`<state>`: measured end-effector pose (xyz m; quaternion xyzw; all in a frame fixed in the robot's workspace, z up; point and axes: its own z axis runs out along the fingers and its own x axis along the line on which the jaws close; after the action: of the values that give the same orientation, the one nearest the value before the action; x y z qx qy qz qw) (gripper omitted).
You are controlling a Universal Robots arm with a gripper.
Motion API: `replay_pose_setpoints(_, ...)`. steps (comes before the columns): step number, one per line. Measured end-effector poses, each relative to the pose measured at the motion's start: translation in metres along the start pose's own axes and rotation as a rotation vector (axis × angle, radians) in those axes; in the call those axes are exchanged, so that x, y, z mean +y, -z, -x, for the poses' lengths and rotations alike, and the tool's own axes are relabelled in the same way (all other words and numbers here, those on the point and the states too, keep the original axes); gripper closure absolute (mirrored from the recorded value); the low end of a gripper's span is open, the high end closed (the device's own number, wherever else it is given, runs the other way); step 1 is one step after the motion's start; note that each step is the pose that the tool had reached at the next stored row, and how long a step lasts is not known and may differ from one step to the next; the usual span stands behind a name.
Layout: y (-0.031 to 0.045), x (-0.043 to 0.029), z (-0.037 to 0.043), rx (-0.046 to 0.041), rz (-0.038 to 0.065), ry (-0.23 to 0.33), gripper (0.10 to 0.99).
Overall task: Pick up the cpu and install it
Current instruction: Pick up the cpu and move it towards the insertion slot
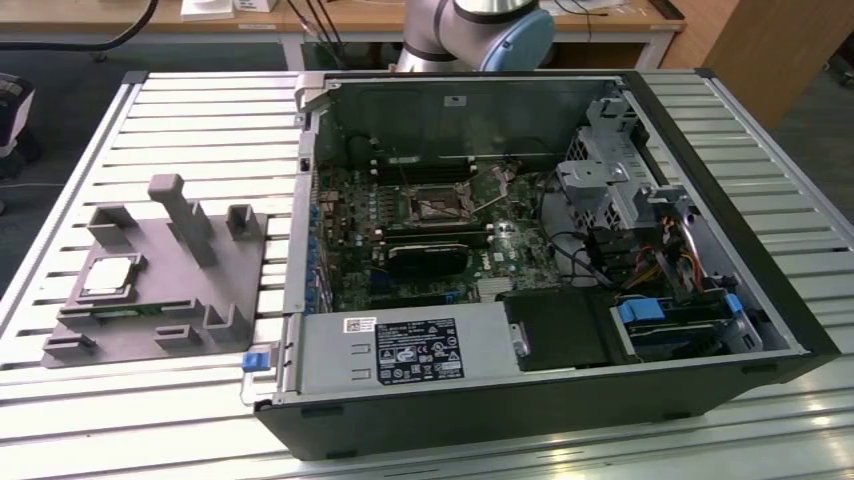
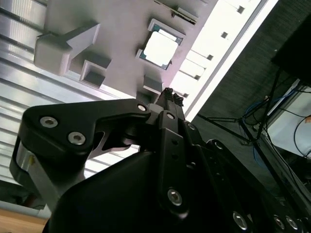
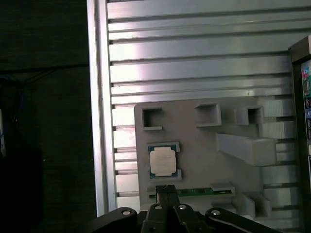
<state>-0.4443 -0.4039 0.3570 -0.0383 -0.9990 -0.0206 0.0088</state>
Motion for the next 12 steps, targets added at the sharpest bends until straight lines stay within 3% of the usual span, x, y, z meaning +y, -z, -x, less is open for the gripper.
replay_pose_setpoints(12, -0.008, -0.0004, -0.0003, 0.0034, 0.0, 0.0, 0.98)
